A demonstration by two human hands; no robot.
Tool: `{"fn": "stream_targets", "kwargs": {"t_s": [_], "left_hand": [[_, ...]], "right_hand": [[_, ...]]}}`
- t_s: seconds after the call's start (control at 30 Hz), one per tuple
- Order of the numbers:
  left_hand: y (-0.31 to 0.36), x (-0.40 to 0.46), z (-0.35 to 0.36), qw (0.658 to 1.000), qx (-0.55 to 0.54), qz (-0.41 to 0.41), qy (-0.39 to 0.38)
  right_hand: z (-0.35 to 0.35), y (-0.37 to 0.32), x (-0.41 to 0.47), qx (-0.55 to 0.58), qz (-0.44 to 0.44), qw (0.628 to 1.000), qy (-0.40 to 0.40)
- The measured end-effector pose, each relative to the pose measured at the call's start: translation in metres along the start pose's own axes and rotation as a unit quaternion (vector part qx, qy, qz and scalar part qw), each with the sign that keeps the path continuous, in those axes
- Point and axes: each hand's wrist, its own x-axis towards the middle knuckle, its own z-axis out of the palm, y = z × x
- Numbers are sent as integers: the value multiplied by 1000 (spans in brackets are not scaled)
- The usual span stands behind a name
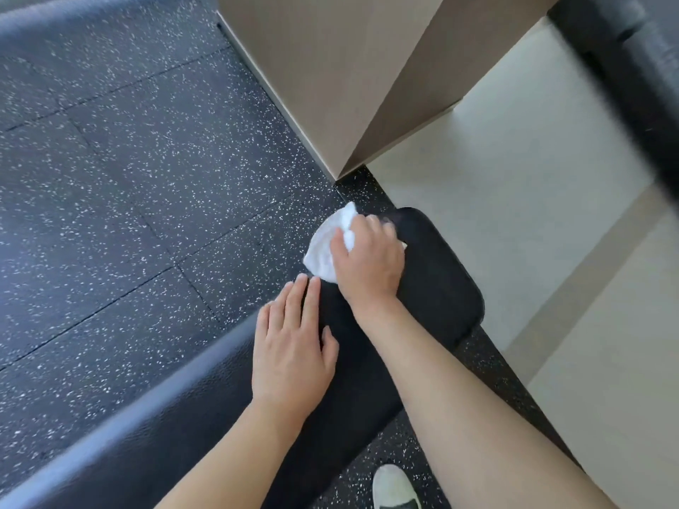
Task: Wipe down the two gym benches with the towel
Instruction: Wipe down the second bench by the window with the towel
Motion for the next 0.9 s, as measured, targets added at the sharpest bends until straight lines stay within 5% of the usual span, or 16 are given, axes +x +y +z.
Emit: {"fn": "stream_targets", "kwargs": {"t_s": [0.13, 0.3, 0.5, 0.67, 0.77, 0.9], "left_hand": [[-55, -14, -18, 999, -12, -29, -14], [-59, -22, -25, 991, 0, -135, -3], [-53, -18, -10, 981, 9, -187, 49], [-57, -19, 0, 981, 16, -181, 69], [-56, -20, -2, 982, 22, -176, 64], [-52, -17, -7, 984, 28, -168, 57]], "right_hand": [[16, -64, -14, -27, -165, 975, -145], [36, -106, -23, -52, -238, 927, -285], [11, -34, 19, -50, -287, 921, -259], [-9, 45, 100, -130, -210, 946, -212], [5, 21, 79, -136, -240, 942, -190], [15, -39, 14, -43, -309, 915, -254]]}}
